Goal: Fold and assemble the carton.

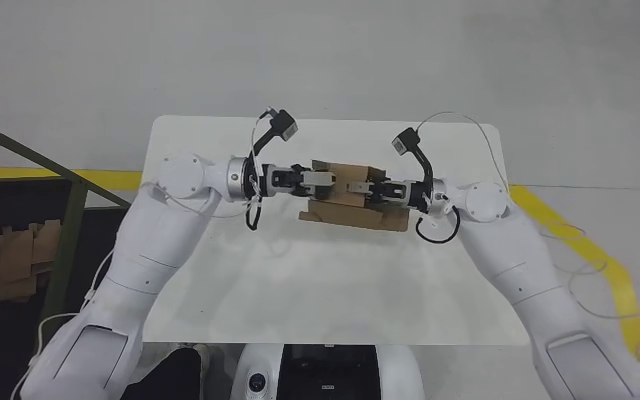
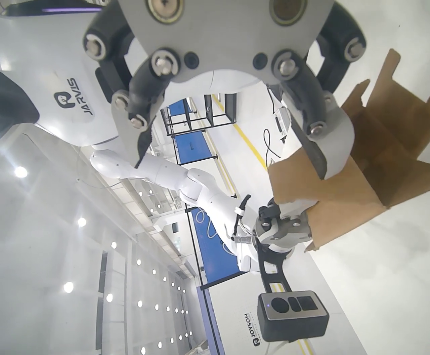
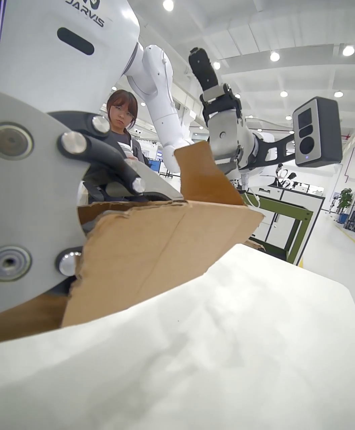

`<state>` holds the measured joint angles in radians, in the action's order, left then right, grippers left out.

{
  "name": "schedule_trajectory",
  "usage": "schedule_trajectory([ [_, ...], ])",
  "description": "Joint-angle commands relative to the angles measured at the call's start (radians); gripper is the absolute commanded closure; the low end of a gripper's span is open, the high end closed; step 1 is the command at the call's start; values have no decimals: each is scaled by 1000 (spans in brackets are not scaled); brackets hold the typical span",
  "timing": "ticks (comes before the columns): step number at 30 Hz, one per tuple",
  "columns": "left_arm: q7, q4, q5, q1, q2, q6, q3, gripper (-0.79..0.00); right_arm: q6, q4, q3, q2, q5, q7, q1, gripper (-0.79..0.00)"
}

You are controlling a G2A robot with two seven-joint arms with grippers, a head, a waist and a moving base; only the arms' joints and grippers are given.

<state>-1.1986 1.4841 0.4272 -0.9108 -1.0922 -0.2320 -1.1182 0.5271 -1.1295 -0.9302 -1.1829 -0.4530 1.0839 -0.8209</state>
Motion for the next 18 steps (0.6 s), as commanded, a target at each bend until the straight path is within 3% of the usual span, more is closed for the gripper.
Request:
schedule_trajectory([
  [1,3,6,-10,7,-2,3,9,-785,-1,-16,-5,2,10,-5,-7,0],
  [12,20,20,-52,24,-6,1,43,-785,-18,-69,-30,9,32,-11,-38,0],
  [18,33,13,-29,13,-3,-7,19,-785,-15,-67,-48,12,11,-3,-50,0],
])
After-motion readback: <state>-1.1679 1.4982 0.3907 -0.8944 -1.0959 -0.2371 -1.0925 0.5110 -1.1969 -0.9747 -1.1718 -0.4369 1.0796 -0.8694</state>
